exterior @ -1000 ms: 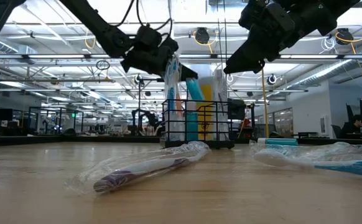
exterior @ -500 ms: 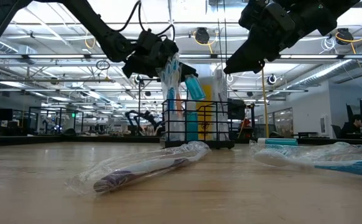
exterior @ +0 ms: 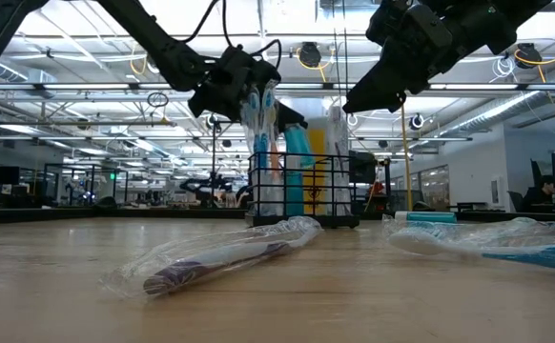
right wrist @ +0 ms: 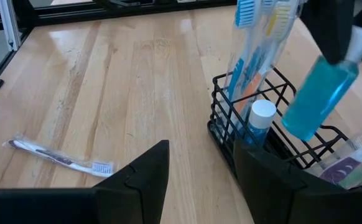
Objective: Pick & Place toothbrushing station
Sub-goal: Put the blue mouthwash into the black wire organizer
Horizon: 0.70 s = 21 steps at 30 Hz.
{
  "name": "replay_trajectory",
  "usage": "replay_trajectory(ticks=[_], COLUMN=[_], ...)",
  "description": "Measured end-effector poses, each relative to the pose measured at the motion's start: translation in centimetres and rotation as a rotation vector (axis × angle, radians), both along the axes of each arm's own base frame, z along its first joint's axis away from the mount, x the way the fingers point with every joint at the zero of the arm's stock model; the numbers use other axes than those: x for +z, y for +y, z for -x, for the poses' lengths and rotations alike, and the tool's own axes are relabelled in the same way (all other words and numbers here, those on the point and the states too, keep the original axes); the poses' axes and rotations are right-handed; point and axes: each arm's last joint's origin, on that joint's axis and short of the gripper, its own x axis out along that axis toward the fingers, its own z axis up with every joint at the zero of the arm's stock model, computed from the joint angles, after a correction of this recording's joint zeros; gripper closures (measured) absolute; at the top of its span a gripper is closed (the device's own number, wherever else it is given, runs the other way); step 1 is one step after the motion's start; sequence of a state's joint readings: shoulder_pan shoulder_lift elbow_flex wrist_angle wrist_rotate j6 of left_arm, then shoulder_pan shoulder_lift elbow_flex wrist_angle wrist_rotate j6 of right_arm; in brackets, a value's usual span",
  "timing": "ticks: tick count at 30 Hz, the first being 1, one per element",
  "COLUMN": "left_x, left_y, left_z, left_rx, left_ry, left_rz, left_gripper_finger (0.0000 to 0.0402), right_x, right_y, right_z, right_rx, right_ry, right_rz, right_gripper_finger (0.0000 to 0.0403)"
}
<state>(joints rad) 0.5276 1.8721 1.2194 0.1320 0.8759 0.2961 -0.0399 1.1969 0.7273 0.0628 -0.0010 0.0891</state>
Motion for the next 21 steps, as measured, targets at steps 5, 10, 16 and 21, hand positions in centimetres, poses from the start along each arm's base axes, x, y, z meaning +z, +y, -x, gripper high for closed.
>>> replay_trajectory(ticks=[5, 10, 16, 21], left_x=[-0.5, -0.7, -0.8, -0.8], left_y=[-0.7, -1.3, -2.0, -2.6], left_z=[-0.2, -0.4, -0.7, -1.1], left_rx=[0.05, 0.061, 0.075, 0.095], left_ry=[0.06, 0.093, 0.114, 0.117], left_rz=[-0.065, -0.09, -0.098, -0.189], left_gripper_finger=[0.03, 0.03, 0.03, 0.03], right_x=[0.0, 0.0, 0.0, 0.0], right_y=[0.0, 0.0, 0.0, 0.0], right_z=[0.0, 0.0, 0.0, 0.0], right_rx=[0.0, 0.002, 0.002, 0.002], right_ry=[0.0, 0.0, 0.0, 0.0], right_rz=[0.0, 0.004, 0.004, 0.004], right_gripper_finger=[0.0231, 0.0232, 0.0231, 0.0232])
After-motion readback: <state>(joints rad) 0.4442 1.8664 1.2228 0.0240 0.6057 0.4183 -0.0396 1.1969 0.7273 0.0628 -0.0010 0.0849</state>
